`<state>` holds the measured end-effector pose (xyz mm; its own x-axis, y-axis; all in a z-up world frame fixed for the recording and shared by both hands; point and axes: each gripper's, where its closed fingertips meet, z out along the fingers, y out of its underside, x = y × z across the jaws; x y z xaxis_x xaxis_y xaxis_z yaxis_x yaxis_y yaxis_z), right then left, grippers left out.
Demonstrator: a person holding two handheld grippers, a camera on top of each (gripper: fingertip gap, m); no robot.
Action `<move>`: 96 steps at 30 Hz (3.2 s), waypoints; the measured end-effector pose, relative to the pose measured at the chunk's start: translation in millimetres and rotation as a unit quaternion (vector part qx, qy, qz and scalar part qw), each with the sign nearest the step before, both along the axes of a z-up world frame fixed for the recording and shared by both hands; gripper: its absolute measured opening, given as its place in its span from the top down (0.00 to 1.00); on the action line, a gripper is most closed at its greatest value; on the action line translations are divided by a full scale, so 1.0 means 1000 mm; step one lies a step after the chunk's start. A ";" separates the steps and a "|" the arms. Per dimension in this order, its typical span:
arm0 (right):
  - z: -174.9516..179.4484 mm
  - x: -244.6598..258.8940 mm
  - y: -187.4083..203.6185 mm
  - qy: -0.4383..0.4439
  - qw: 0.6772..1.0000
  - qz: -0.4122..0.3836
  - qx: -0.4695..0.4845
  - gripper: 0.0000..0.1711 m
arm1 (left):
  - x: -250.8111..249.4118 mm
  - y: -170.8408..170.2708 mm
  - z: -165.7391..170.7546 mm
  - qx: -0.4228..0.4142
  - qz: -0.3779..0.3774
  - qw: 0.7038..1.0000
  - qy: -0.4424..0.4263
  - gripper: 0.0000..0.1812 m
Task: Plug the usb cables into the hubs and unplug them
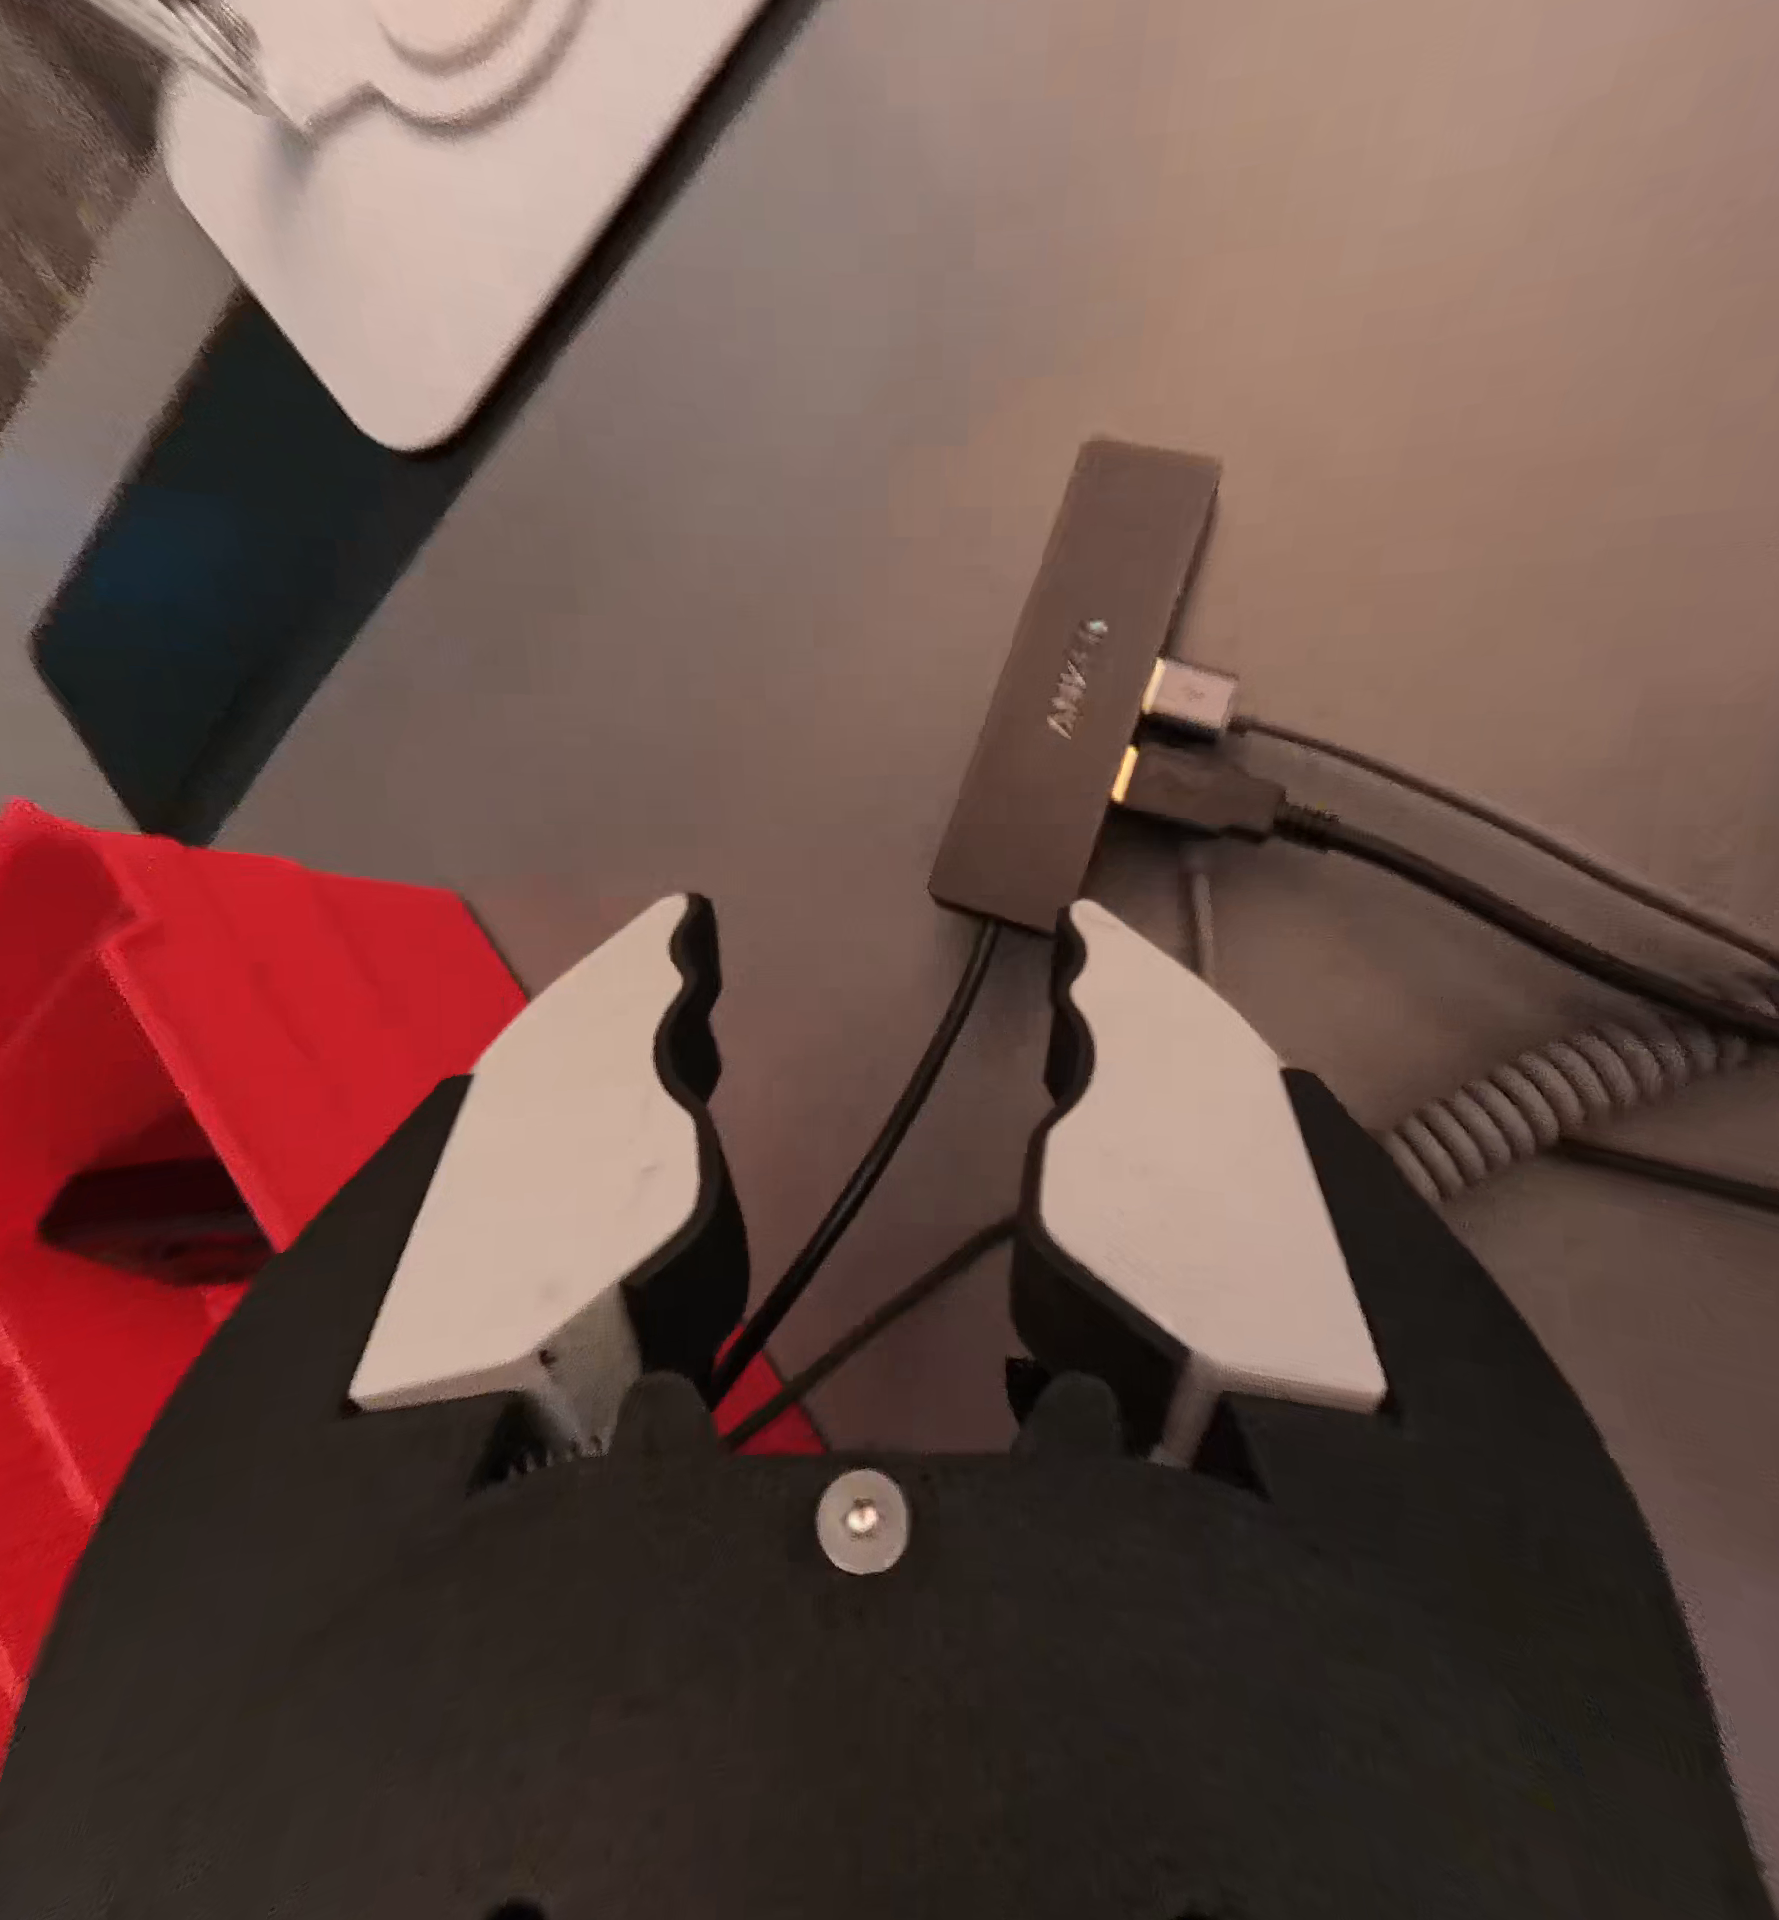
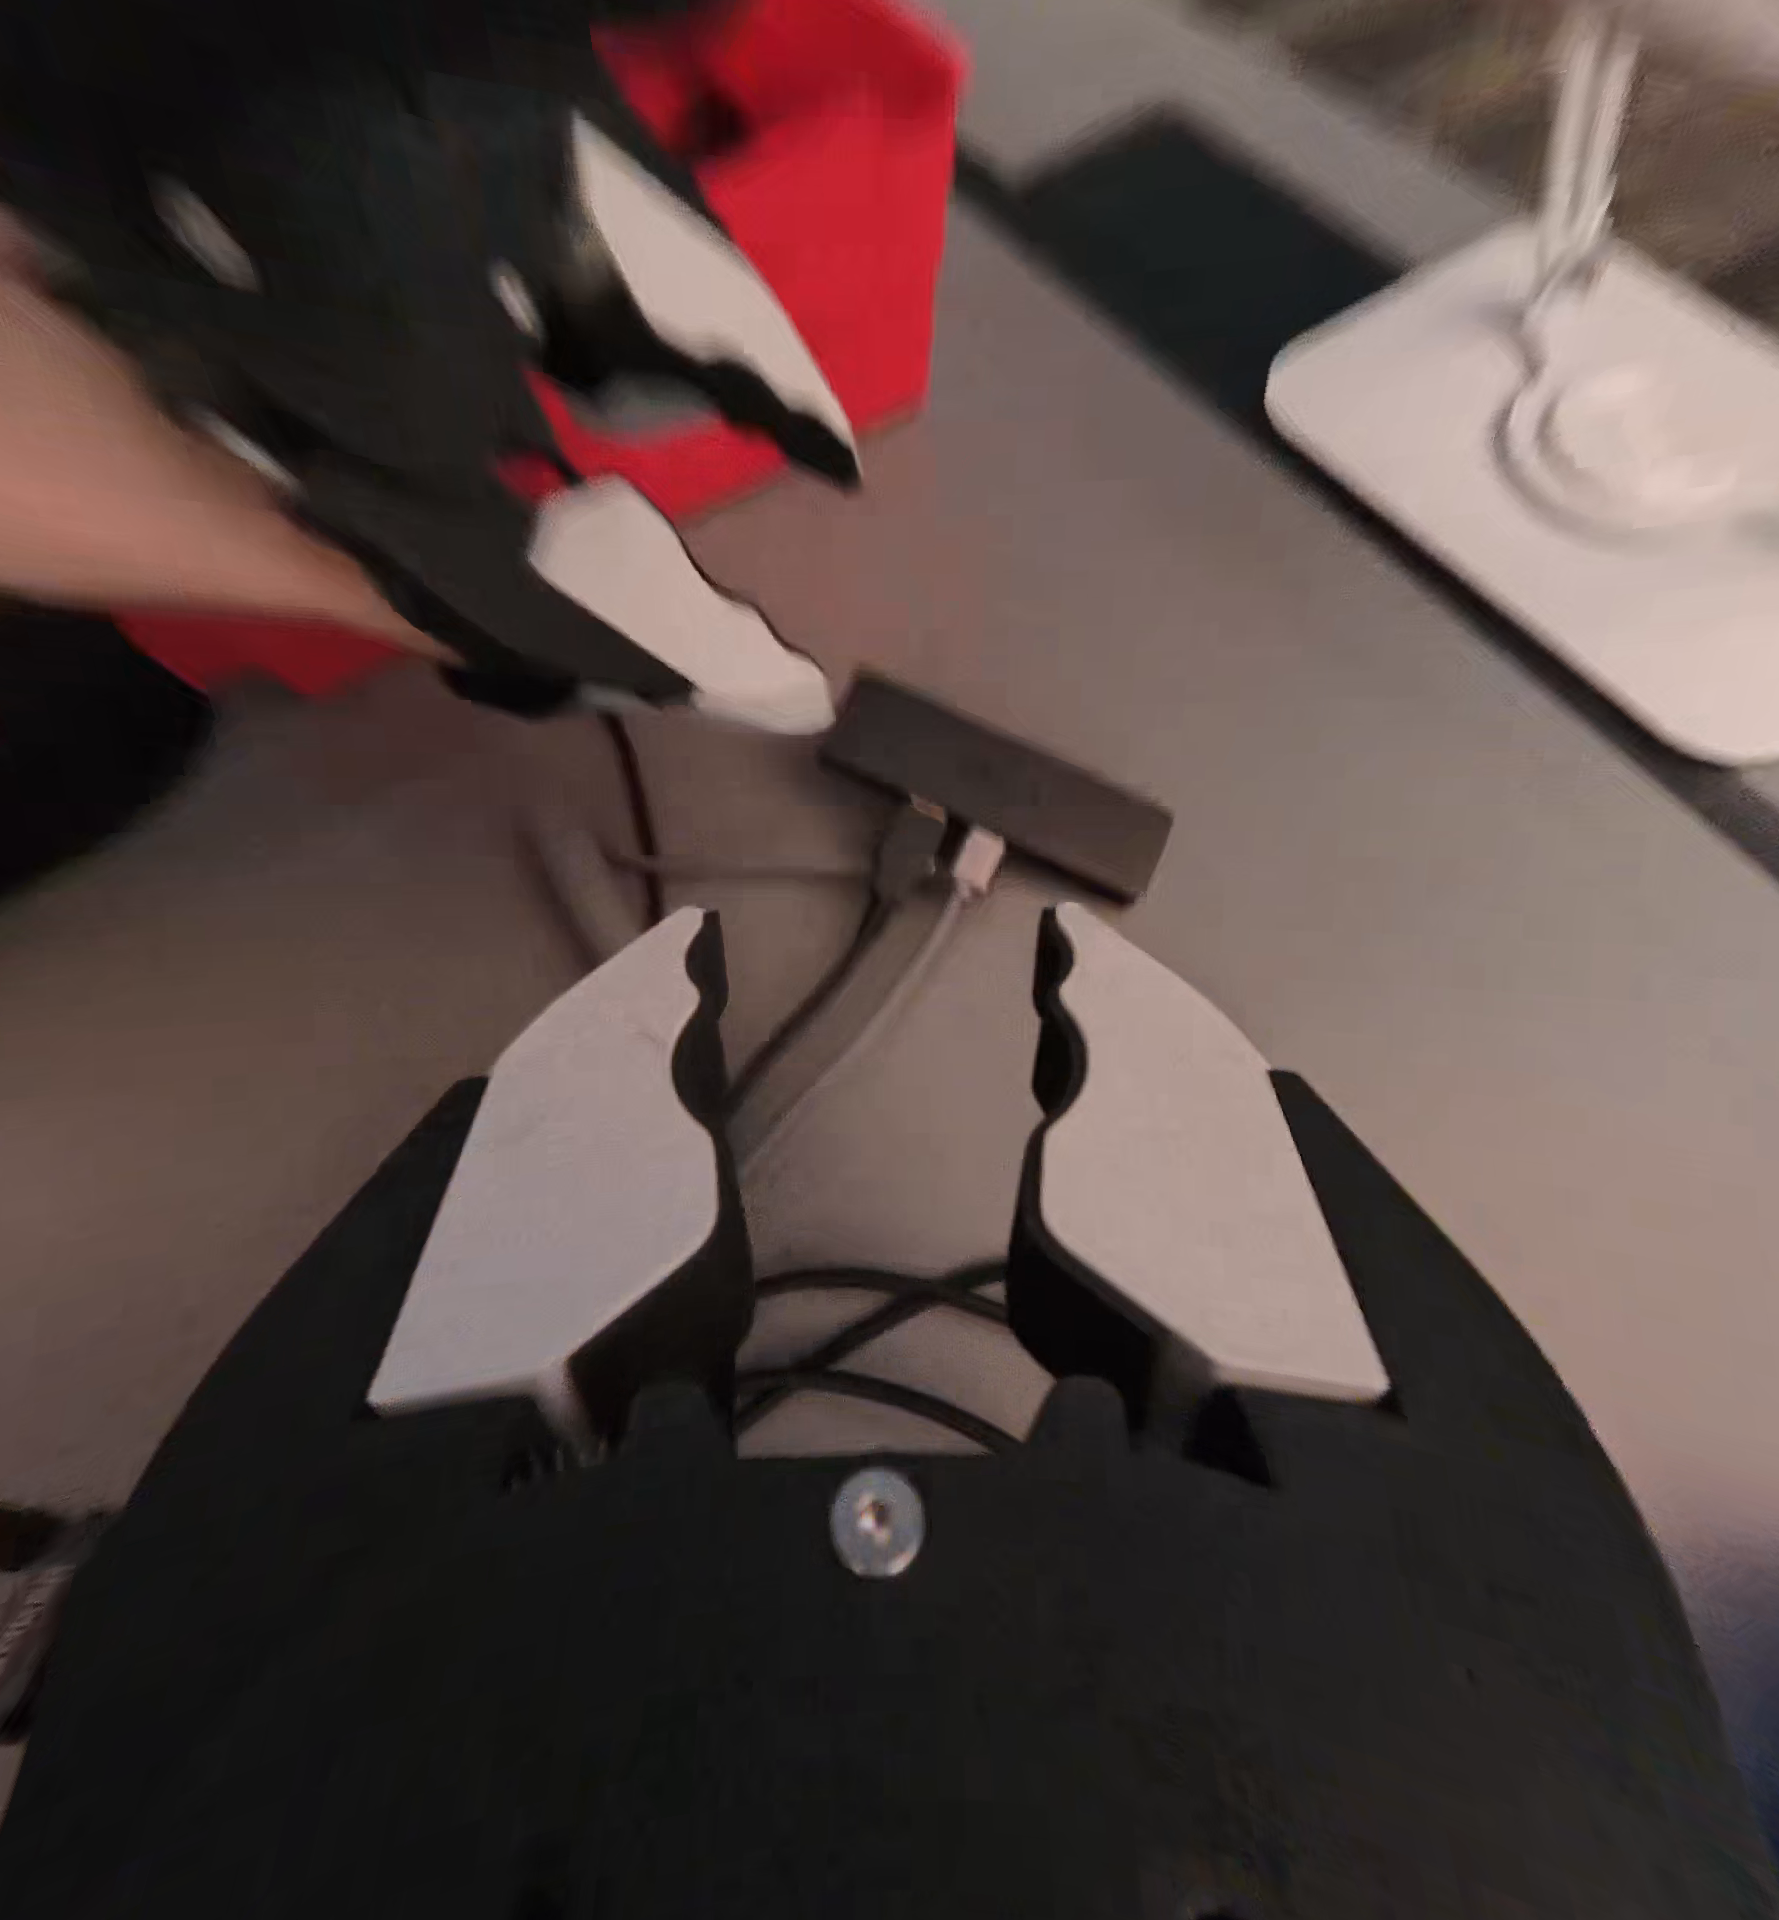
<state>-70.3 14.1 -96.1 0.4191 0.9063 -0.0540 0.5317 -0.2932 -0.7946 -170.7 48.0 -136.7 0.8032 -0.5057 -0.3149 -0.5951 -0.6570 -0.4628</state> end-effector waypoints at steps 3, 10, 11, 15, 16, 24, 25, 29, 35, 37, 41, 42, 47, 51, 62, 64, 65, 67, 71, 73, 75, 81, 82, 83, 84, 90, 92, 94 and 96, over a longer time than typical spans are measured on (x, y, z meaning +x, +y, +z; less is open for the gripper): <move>-0.035 -0.007 -0.001 -0.054 0.998 0.003 -0.016 0.67 | 0.002 -0.005 -0.019 -0.045 -0.007 0.999 -0.015 0.63; -0.043 -0.005 0.004 -0.046 0.998 0.000 -0.041 0.68 | 0.011 0.008 -0.050 -0.050 -0.055 0.997 0.028 0.63; -0.043 -0.004 0.005 -0.041 0.998 -0.002 -0.047 0.68 | 0.016 0.010 -0.050 -0.049 -0.054 0.997 -0.002 0.64; -0.048 -0.001 0.010 -0.044 0.998 -0.006 -0.051 0.68 | 0.014 0.011 -0.055 -0.071 -0.039 0.996 -0.034 0.62; -0.050 -0.001 0.010 -0.047 0.998 -0.007 -0.052 0.68 | 0.015 0.011 -0.055 -0.072 -0.032 0.996 -0.041 0.62; -0.068 0.004 0.014 -0.069 0.996 -0.007 -0.064 0.69 | 0.034 0.004 -0.059 -0.113 -0.058 0.987 -0.103 0.79; -0.069 0.005 0.016 -0.066 0.996 -0.011 -0.065 0.69 | 0.034 0.004 -0.059 -0.108 -0.064 0.988 -0.090 0.79; -0.065 0.011 0.027 -0.054 0.997 -0.025 -0.049 0.71 | 0.027 0.011 -0.046 -0.050 -0.078 0.996 -0.006 0.80; -0.027 0.010 0.035 -0.023 0.997 0.009 0.070 0.71 | 0.035 0.007 0.012 0.059 -0.130 0.988 0.059 0.80; -0.013 0.013 0.034 -0.005 0.997 0.018 0.080 0.73 | 0.038 0.003 0.036 0.104 -0.146 0.981 0.079 0.80; 0.017 0.014 0.033 0.127 0.992 0.009 0.010 0.70 | 0.052 -0.012 0.091 0.192 -0.164 0.966 0.051 0.80; 0.027 0.012 0.029 0.179 0.983 0.017 -0.030 0.68 | 0.054 -0.016 0.106 0.219 -0.170 0.959 0.050 0.80; 0.112 0.025 0.009 0.472 0.850 0.100 -0.212 0.63 | 0.062 -0.041 0.154 0.293 -0.196 0.935 0.022 0.80; 0.132 0.030 0.000 0.499 0.827 0.120 -0.231 0.62 | 0.082 -0.058 0.163 0.298 -0.235 0.925 -0.008 0.80; 0.148 0.040 -0.029 0.426 0.864 0.163 -0.214 0.93 | 0.102 -0.064 0.171 0.346 -0.257 0.902 0.019 0.80; 0.156 0.043 -0.034 0.431 0.864 0.175 -0.195 0.85 | 0.105 -0.069 0.181 0.357 -0.256 0.898 -0.001 0.80; 0.156 0.044 -0.039 0.419 0.871 0.190 -0.174 0.77 | 0.101 -0.070 0.191 0.377 -0.243 0.894 -0.006 0.80; 0.145 0.049 -0.041 0.371 0.899 0.198 -0.120 0.62 | 0.090 -0.070 0.210 0.404 -0.224 0.887 -0.012 0.80; 0.125 0.064 -0.048 0.276 0.935 0.223 -0.021 0.54 | 0.075 -0.064 0.250 0.405 -0.212 0.889 -0.020 0.80; 0.137 0.069 -0.050 0.286 0.934 0.215 0.025 0.49 | 0.070 -0.060 0.272 0.410 -0.202 0.889 -0.008 0.80; 0.137 0.067 -0.064 0.281 0.925 0.247 0.068 0.40 | 0.067 -0.058 0.295 0.416 -0.199 0.887 -0.011 0.80; 0.092 0.027 -0.060 0.216 0.942 0.248 0.072 0.31 | 0.067 -0.055 0.345 0.422 -0.196 0.885 -0.031 0.80; 0.083 0.020 -0.056 0.200 0.947 0.242 0.074 0.31 | 0.066 -0.054 0.352 0.421 -0.194 0.885 -0.031 0.80; 0.072 0.016 -0.051 0.171 0.953 0.235 0.083 0.32 | 0.064 -0.053 0.359 0.422 -0.190 0.886 -0.027 0.80; 0.062 0.014 -0.048 0.147 0.957 0.231 0.093 0.34 | 0.063 -0.051 0.366 0.424 -0.186 0.886 -0.026 0.80; 0.088 -0.007 -0.057 0.261 0.930 0.234 0.108 0.50 | 0.073 -0.060 0.399 0.407 -0.201 0.888 -0.074 0.80; 0.085 -0.004 -0.064 0.211 0.937 0.253 0.118 0.49 | 0.071 -0.061 0.406 0.410 -0.197 0.887 -0.079 0.80; 0.073 0.014 -0.068 0.129 0.955 0.252 0.094 0.48 | 0.066 -0.062 0.408 0.405 -0.194 0.890 -0.079 0.80; 0.057 0.041 -0.070 0.049 0.967 0.233 0.085 0.40 | 0.060 -0.062 0.407 0.398 -0.192 0.893 -0.080 0.80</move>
<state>-29.7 -56.2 -39.1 -0.0375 0.9948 0.0946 0.4940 0.1007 -0.8636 -110.4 -14.0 270.2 0.6847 -0.4208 -0.5951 -0.5911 0.1569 -0.7912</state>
